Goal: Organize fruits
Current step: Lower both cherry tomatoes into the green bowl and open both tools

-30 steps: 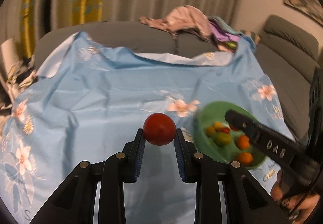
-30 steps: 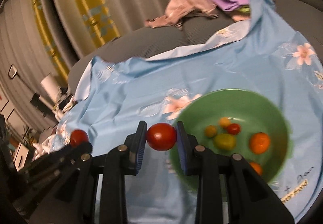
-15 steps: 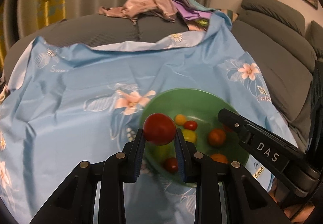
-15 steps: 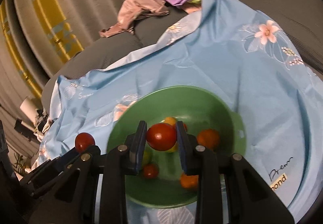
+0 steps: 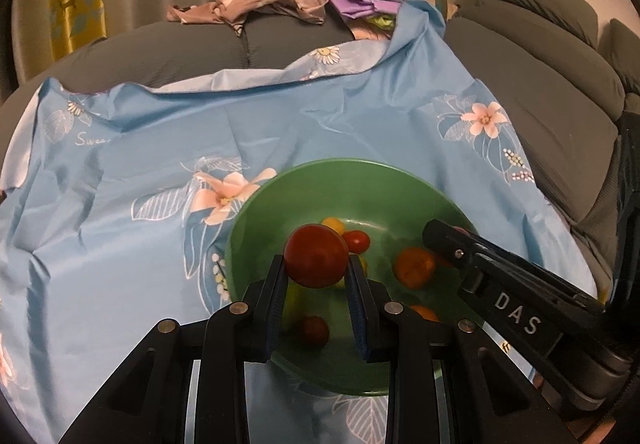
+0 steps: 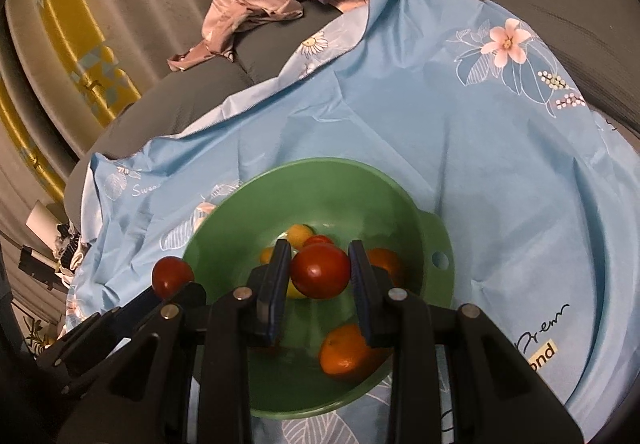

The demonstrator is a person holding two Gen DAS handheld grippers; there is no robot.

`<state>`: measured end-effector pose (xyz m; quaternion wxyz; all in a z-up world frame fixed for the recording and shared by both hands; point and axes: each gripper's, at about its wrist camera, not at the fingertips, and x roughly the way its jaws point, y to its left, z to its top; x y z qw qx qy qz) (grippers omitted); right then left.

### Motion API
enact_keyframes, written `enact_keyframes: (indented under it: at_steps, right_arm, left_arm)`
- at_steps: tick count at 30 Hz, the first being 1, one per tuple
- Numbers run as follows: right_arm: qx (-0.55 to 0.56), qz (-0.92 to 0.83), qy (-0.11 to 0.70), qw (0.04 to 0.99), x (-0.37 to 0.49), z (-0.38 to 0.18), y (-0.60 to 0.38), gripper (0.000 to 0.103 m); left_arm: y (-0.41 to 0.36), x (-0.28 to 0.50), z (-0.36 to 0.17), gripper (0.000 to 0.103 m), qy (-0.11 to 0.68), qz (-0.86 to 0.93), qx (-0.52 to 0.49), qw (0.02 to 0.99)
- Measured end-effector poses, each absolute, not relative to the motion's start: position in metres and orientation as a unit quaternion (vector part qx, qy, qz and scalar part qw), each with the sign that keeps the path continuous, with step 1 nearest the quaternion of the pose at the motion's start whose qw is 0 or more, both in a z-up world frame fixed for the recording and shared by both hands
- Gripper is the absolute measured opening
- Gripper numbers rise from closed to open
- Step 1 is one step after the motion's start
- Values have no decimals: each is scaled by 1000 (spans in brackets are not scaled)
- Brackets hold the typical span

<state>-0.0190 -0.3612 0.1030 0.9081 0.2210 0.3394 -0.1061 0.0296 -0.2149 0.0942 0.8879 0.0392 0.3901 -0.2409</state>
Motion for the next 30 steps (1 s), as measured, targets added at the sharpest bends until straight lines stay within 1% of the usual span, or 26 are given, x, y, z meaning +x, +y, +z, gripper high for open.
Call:
enact_keyframes:
  at_steps: [17,30]
  right_arm:
    - [206,-119,372,897,-10,90,-363,32]
    - [204,-116,377,896,-8,87,-361,32]
  left_arm:
    - [-224,37,74,28,421,-250,41,871]
    - [-225,41,67,28,432,-255,40,864]
